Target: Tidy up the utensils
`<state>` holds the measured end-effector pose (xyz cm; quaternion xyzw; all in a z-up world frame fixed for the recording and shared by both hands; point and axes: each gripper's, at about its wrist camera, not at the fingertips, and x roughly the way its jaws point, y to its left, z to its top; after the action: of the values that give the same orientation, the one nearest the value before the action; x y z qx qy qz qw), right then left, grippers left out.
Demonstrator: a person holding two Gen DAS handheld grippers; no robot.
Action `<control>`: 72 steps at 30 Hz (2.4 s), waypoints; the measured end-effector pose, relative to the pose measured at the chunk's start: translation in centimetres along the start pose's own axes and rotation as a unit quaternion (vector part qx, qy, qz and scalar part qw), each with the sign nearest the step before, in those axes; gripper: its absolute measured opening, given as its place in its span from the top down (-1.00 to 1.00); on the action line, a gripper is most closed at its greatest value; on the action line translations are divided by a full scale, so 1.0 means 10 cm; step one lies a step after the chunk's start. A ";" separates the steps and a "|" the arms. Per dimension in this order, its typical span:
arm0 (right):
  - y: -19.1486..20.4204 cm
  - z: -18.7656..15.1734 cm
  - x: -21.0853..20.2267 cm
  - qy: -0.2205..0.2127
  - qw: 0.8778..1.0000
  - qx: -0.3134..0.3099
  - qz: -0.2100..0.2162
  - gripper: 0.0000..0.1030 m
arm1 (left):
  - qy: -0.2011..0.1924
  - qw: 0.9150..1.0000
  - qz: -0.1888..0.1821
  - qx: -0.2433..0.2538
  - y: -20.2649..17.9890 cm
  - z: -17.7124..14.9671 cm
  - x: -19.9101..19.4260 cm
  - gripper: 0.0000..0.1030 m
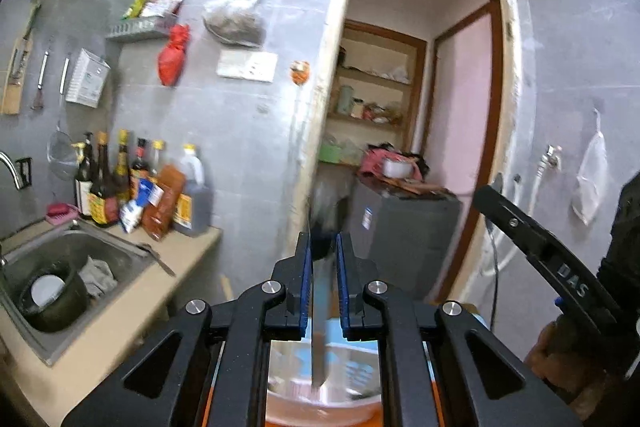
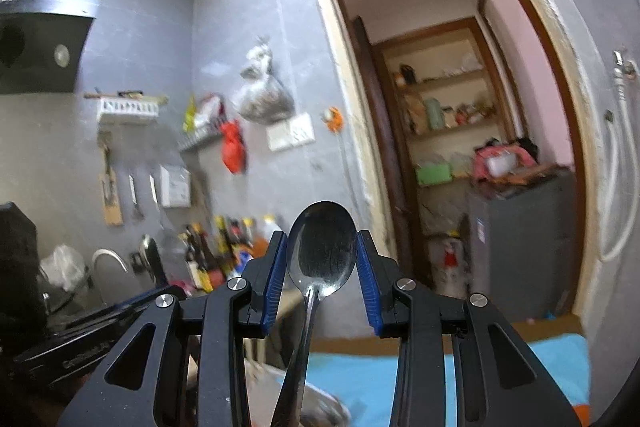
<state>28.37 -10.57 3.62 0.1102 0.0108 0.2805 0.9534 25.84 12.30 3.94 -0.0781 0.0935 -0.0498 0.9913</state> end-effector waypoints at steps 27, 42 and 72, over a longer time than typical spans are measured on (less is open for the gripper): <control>-0.01 -0.83 0.48 0.024 0.999 0.032 0.030 0.35 | 0.077 0.995 0.009 -0.062 0.46 -0.61 0.34 0.80; 0.01 -0.70 0.19 0.054 0.998 0.014 0.016 -0.10 | 0.085 0.992 0.043 -0.080 0.43 -0.58 0.15 -0.26; 0.11 -0.01 -1.74 0.133 0.984 -0.008 -0.121 -1.00 | 0.099 0.994 0.053 -0.010 -0.42 -0.54 -1.38 -0.87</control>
<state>13.14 -19.04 3.07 0.0627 0.1483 0.1755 0.9712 10.98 8.97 1.82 -0.0781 0.1954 -0.0039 0.9776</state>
